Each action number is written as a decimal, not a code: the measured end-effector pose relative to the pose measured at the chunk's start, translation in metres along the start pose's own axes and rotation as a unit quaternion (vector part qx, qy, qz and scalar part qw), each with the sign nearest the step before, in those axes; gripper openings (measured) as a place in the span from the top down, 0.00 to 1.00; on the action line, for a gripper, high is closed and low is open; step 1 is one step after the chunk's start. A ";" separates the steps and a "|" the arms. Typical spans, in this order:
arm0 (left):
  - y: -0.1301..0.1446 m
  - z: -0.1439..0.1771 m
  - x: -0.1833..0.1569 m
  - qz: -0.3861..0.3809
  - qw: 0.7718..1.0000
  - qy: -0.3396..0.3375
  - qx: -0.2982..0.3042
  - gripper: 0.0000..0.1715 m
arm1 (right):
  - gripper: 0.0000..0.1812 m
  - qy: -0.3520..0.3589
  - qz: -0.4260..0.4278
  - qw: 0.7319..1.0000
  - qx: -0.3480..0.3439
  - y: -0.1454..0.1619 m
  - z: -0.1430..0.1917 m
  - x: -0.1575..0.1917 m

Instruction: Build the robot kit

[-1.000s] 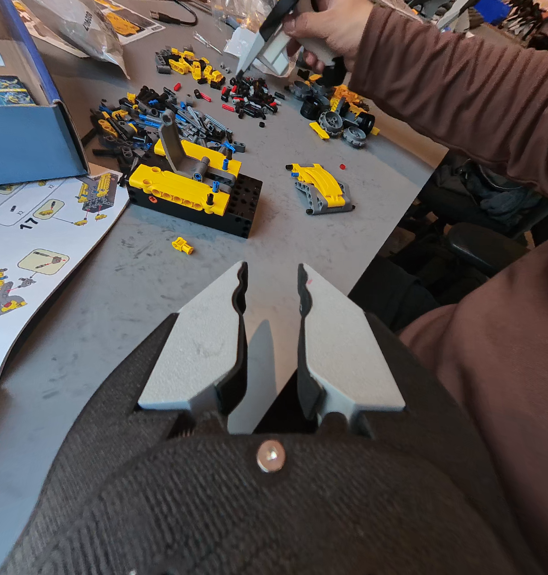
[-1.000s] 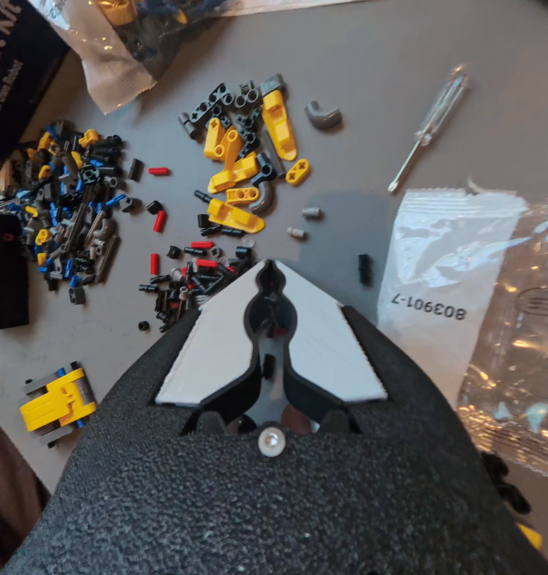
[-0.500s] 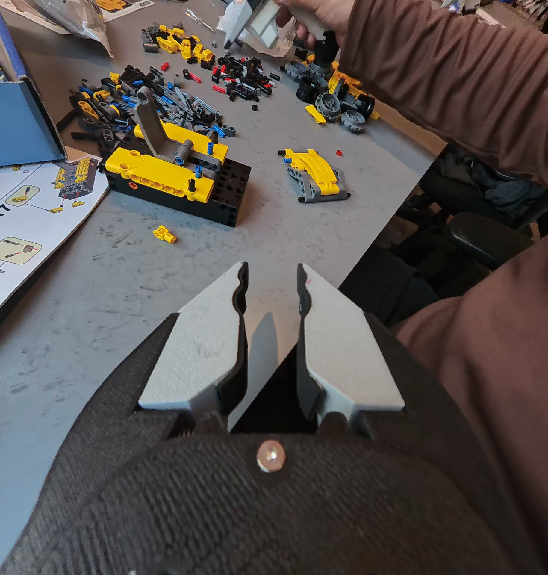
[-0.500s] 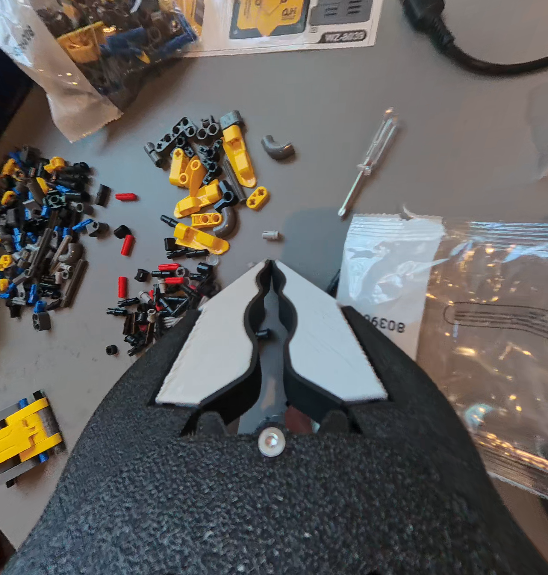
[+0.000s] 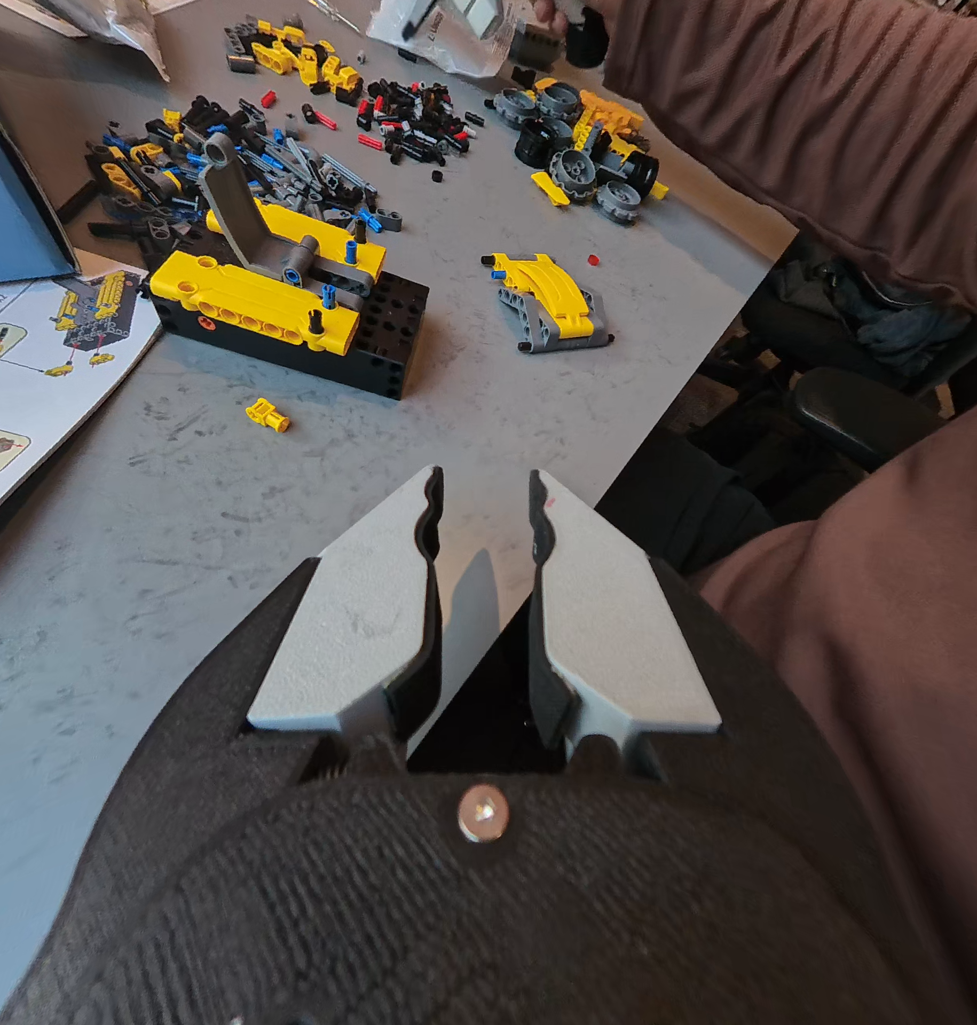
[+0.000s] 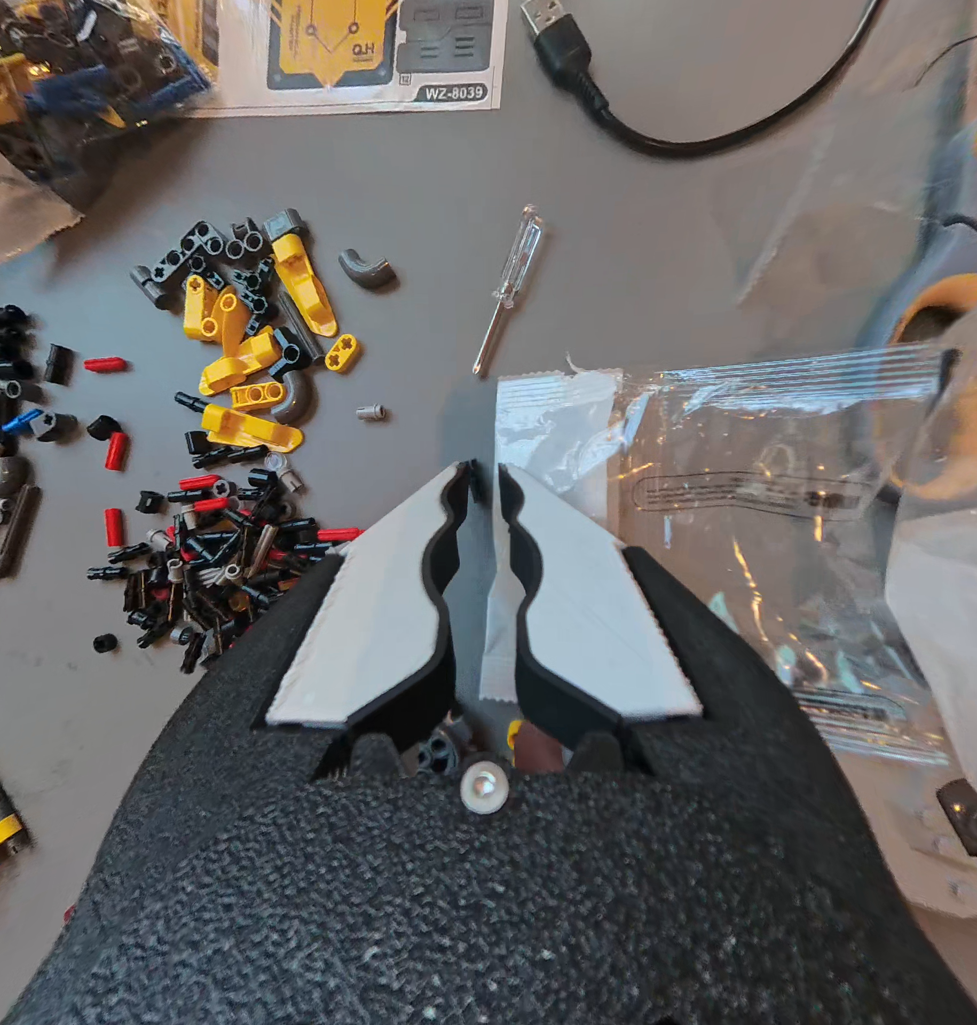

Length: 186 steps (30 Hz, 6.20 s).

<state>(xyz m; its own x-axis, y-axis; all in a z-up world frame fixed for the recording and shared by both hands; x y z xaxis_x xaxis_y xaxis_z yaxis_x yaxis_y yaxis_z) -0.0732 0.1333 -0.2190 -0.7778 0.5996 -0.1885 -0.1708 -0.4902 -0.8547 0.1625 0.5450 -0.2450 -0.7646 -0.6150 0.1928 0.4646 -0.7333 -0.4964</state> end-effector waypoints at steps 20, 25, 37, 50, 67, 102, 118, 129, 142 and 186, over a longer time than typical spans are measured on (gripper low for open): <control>0.002 0.002 -0.004 -0.003 1.000 0.000 0.004 0.84 | 0.96 -0.153 0.099 0.983 0.007 -0.010 0.007 0.086; -0.001 0.004 -0.006 -0.004 1.000 -0.003 0.002 0.84 | 0.96 -0.128 0.164 0.977 0.039 -0.015 -0.026 0.116; 0.005 0.012 -0.003 0.002 1.000 -0.009 -0.001 0.84 | 1.00 -0.113 0.189 0.971 0.094 0.010 -0.029 0.117; 0.002 0.008 -0.008 0.008 1.000 -0.018 -0.010 0.84 | 0.95 -0.140 0.200 0.969 0.046 -0.023 -0.048 0.155; -0.002 0.008 0.018 -0.004 0.998 -0.058 -0.019 0.81 | 0.91 -0.196 0.135 0.969 -0.071 0.000 0.048 0.121; -0.010 -0.030 0.044 -0.044 0.998 0.023 0.041 0.88 | 1.00 -0.183 0.315 0.929 0.058 0.059 0.011 0.121; -0.014 -0.024 0.038 -0.092 0.996 0.001 0.011 0.87 | 1.00 -0.070 0.319 0.945 0.014 0.062 0.026 0.113; -0.017 -0.019 0.034 -0.107 0.994 0.006 -0.011 0.87 | 1.00 -0.035 0.358 0.932 0.051 0.061 0.006 0.130; -0.020 -0.014 0.032 -0.109 0.993 0.012 -0.034 0.88 | 0.96 -0.022 0.397 0.915 0.073 0.063 0.006 0.133; -0.024 -0.009 0.032 -0.103 0.993 0.019 -0.057 0.88 | 1.00 -0.039 0.407 0.907 0.097 0.062 0.003 0.130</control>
<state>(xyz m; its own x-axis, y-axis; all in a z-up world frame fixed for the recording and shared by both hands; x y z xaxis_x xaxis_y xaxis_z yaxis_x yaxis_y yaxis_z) -0.0889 0.1694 -0.2090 -0.7096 0.7043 -0.0206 -0.2519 -0.2810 -0.9261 0.0930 0.4184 -0.2476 -0.1021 -0.9889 -0.1084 0.9370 -0.0590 -0.3444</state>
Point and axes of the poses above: each gripper's, where its closed fingertips meet, z back along the fingers, y out of its underside, x = y × z across the jaws, the point moved 4 cm from there along z, back along the fingers, and after that the axes turned 6 degrees about -z, right-handed, at the moved point
